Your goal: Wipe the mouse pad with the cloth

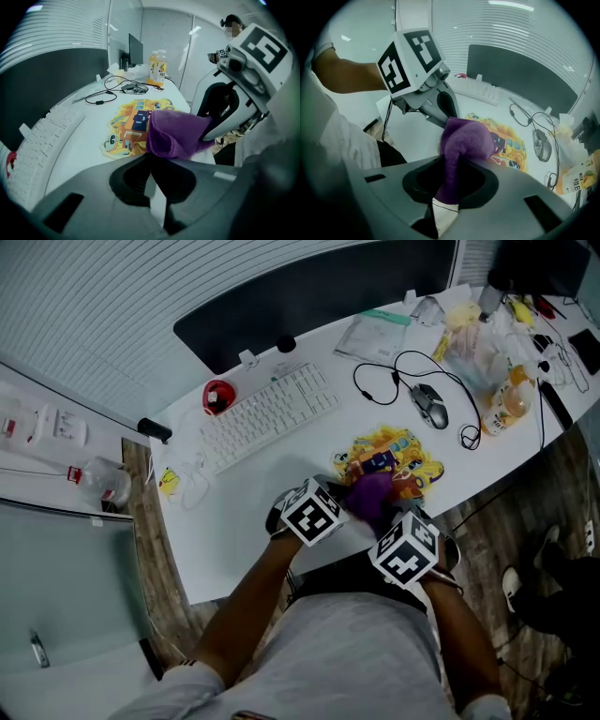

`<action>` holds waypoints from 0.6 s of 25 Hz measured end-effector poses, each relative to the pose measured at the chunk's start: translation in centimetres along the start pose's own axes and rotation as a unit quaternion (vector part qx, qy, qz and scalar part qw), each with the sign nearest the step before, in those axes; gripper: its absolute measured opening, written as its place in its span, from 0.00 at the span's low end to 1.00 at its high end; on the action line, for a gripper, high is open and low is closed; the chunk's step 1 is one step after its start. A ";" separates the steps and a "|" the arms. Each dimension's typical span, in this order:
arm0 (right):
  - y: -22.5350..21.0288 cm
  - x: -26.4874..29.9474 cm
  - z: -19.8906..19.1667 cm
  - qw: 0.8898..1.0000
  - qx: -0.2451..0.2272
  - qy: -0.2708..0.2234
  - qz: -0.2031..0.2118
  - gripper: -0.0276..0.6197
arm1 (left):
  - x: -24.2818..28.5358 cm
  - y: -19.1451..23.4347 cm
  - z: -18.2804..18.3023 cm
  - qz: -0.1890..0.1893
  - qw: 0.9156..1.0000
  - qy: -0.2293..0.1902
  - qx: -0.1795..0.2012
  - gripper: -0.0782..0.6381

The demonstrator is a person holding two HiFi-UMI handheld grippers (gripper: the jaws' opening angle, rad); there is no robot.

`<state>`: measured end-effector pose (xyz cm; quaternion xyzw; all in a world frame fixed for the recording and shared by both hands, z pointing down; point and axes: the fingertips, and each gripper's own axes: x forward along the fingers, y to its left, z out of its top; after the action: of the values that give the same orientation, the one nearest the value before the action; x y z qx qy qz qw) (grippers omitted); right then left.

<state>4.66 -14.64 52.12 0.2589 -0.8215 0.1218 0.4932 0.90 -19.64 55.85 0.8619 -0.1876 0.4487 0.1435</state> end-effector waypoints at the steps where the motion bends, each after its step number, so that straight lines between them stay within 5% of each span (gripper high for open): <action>1: 0.0 0.1 -0.1 1.000 -0.001 0.003 0.000 0.15 | 0.0 0.0 0.0 0.000 1.000 0.000 0.000 0.13; 15: -4.0 -1.1 -3.6 0.998 0.032 0.028 -0.035 0.15 | 0.0 0.0 0.0 0.000 1.000 0.001 0.004 0.13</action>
<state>10.00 -16.01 52.67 0.2998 -0.7933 0.1381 0.5116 0.86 -19.63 55.86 0.8620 -0.1861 0.4502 0.1401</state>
